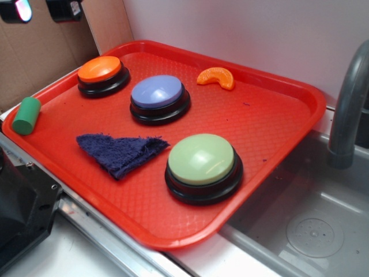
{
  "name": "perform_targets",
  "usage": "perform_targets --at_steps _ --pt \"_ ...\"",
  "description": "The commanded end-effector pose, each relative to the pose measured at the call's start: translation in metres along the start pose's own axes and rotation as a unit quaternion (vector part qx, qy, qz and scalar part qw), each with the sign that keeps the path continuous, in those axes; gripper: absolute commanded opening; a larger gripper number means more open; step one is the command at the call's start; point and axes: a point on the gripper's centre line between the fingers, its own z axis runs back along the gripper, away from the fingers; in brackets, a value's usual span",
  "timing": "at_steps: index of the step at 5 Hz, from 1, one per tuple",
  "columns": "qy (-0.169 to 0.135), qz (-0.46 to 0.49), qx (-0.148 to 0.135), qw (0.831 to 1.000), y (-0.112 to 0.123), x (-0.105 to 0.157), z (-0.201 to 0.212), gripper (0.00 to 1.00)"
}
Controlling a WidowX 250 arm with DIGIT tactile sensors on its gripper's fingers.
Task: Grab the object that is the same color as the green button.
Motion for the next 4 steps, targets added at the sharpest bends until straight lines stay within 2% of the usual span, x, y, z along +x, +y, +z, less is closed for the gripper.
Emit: perform_targets --at_steps 1,2,4 --pt "-0.029 0.133 0.022 0.991 0.074 -0.002 -0.042 1.00" --pt "-0.028 0.149 0.035 0.988 0.095 -0.009 -0.069 1.00" --pt "0.020 0.155 -0.049 0.986 0.084 -0.028 -0.125 1.00"
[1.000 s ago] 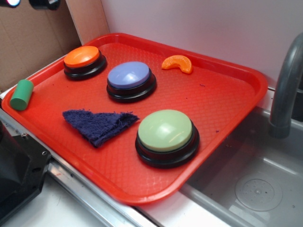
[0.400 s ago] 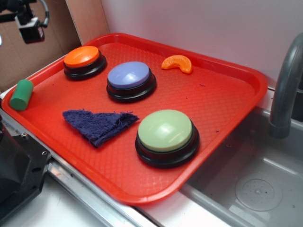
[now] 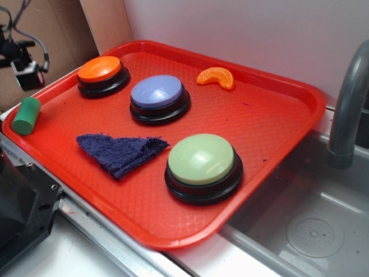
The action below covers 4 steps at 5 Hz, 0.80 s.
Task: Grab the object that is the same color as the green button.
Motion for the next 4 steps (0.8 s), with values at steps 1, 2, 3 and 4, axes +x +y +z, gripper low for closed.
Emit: perform_targets --at_steps 1,2,3,4 --pt "0.029 -0.037 -0.037 0.998 -0.011 -0.025 -0.019 1.00" --pt "0.032 -0.086 -0.009 0.996 -0.036 -0.037 -0.017 1.00" --pt "0.048 -0.124 -0.004 0.991 -0.051 -0.047 -0.016 1.00" --pt "0.056 -0.144 -0.001 0.988 -0.055 -0.048 -0.018 1.00"
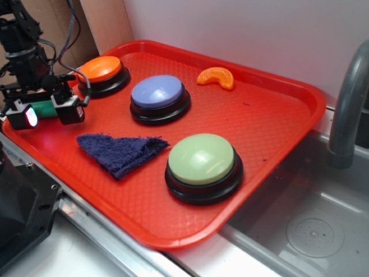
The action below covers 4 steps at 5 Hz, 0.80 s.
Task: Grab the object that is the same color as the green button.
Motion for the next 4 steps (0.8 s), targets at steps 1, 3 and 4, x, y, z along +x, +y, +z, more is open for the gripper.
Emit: perform_targets --at_steps 1,3,4 --pt "0.007 -0.047 -0.015 0.999 0.005 -0.001 0.010 1.00" --pt "-0.088 -0.168 -0.009 0.982 0.037 0.015 0.077 1.00" --pt "-0.114 -0.218 0.014 0.969 0.037 0.031 0.077 1.00"
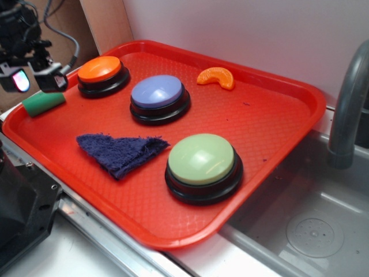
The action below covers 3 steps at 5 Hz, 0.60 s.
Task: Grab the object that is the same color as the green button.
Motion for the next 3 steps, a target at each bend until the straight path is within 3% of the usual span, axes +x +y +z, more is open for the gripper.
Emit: perform_targets --at_steps 1,3 --pt "-0.045 -0.130 0.050 0.989 0.021 0.026 -0.012 1.00" --pt "-0.020 -0.149 -0.010 0.989 0.021 0.025 -0.045 1.00"
